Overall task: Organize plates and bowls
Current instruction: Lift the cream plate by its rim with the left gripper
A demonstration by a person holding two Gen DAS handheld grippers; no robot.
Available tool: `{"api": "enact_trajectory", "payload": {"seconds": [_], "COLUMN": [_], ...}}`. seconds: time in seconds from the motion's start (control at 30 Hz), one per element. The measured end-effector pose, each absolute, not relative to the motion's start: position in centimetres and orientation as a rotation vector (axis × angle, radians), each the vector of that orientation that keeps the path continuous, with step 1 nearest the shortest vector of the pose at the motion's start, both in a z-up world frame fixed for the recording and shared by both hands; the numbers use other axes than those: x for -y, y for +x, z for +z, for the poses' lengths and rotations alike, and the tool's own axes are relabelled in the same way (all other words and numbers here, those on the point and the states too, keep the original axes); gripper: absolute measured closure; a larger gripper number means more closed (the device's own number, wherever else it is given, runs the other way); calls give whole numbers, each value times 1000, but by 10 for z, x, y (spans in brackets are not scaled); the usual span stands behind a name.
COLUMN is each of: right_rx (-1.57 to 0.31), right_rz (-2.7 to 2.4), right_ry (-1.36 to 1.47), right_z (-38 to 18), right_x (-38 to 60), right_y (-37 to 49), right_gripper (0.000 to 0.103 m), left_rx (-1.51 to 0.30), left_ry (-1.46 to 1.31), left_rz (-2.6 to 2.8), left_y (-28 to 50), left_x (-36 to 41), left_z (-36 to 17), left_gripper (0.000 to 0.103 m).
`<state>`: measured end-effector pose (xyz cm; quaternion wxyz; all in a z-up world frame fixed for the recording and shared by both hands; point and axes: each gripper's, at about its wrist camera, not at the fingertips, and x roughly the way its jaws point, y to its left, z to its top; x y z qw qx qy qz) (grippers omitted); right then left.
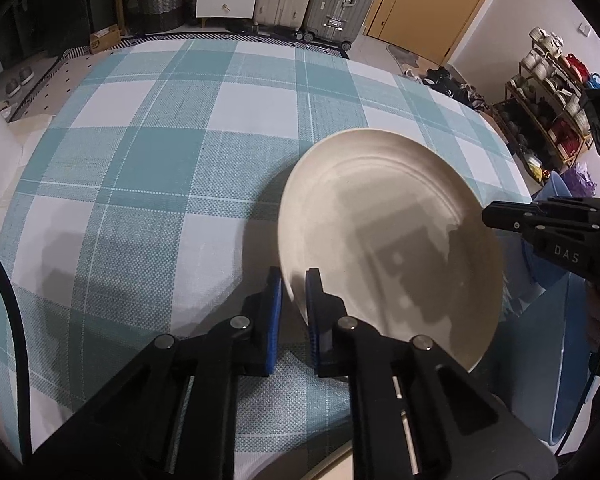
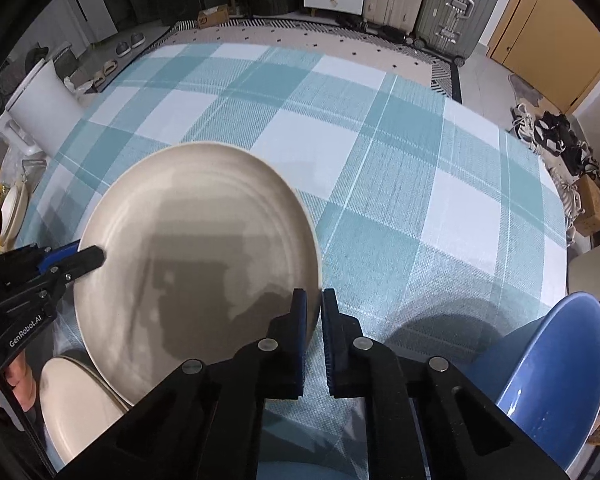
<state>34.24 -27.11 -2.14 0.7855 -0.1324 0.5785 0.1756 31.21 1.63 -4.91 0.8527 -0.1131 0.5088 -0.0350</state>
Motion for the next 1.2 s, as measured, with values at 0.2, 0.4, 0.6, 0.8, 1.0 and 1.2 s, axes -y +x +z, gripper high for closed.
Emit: {"api": "enact_trajectory", "payload": {"seconds": [0.2, 0.4, 0.6, 0.8, 1.0, 1.2], "right_rx": [-1203, -1235, -1314, -1278, -1246, -1191], "right_rz": [389, 367, 387, 387, 386, 378], "right_ry": [-346, -343, -331, -337, -317, -297], "right_z": [-13, -12, -36, -38, -27, -12], "right_x": [256, 271, 269, 265, 265, 264], "right_y": [335, 338, 343, 340, 339, 336], "right_gripper": [97, 85, 81, 91, 91, 91], "left_rx": [-1072, -1080, -1090, -1082, -1054, -1020], "left_ry": [-229, -239, -238, -220, -222, -220], "left_rz": [-57, -54, -60, -53, -49, -43], "left_y": [310, 309, 310, 310, 306, 301], "left_x": [-17, -21, -19, -17, -19, -19], "left_z": [-47, -50, -54, -53, -41, -27], "left_gripper": [94, 94, 94, 94, 94, 94]}}
